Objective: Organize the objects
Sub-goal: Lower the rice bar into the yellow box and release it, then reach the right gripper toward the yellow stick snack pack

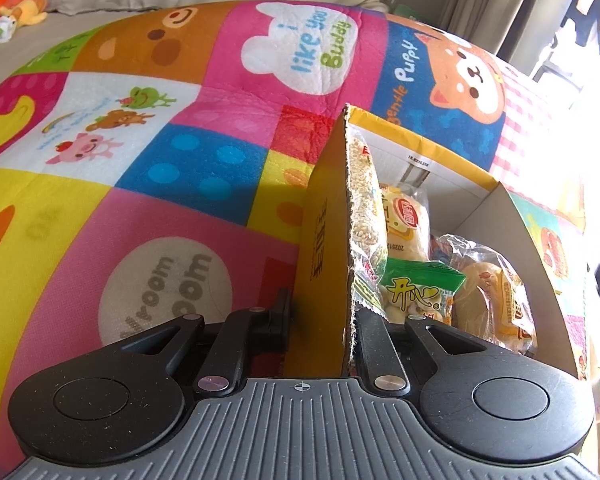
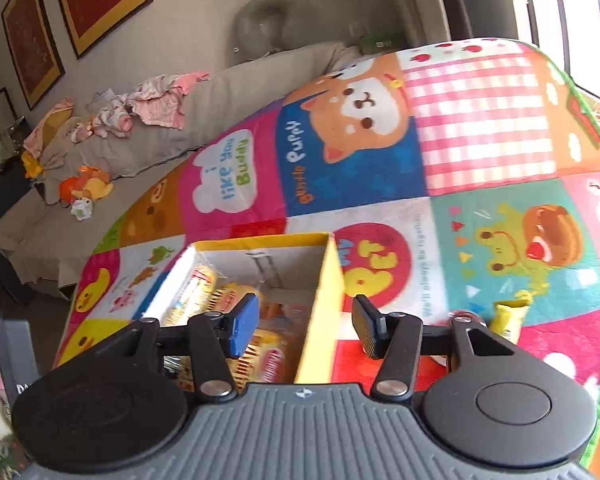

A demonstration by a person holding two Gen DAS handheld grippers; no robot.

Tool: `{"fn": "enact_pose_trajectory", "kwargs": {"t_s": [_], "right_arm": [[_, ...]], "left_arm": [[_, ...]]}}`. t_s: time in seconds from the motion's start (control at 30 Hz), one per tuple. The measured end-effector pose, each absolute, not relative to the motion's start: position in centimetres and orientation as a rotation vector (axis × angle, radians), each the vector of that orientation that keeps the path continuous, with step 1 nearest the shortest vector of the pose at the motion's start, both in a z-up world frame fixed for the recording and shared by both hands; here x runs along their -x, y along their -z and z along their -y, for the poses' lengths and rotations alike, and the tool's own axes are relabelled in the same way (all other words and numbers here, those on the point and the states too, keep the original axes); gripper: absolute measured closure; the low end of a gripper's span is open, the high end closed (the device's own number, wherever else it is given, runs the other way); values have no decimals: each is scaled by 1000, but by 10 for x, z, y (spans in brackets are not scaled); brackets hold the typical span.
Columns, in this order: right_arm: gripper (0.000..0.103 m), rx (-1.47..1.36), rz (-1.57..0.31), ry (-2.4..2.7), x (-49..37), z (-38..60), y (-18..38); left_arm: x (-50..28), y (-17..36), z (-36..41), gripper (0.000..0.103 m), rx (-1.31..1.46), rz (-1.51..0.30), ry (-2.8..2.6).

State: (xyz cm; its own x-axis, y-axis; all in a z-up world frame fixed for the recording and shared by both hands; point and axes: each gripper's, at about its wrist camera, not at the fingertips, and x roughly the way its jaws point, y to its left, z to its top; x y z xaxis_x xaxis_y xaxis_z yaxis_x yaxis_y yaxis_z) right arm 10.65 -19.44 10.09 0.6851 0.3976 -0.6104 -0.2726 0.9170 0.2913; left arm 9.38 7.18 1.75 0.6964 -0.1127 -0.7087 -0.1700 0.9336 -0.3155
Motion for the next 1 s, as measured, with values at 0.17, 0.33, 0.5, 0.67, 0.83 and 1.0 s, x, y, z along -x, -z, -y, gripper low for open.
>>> {"fn": "enact_pose_trajectory", "kwargs": {"t_s": [0.17, 0.33, 0.5, 0.67, 0.83, 1.0], "right_arm": [[49, -197, -747, -232, -88, 258, -83], [49, -217, -798, -105, -74, 308, -56], [49, -169, -829, -30, -69, 324, -32], [49, -170, -835, -45, -73, 319, -22], [49, -126, -814, -70, -74, 299, -21], [42, -96, -808, -91, -74, 286, -16]], "left_arm": [[-94, -17, -72, 88, 375, -805, -33], [-95, -18, -71, 88, 362, -808, -29], [-95, -18, -71, 88, 360, -807, -29], [-95, -18, -71, 88, 356, -809, -32], [-95, -18, -71, 88, 358, -808, -32], [-95, -18, -72, 88, 361, -804, -30]]}}
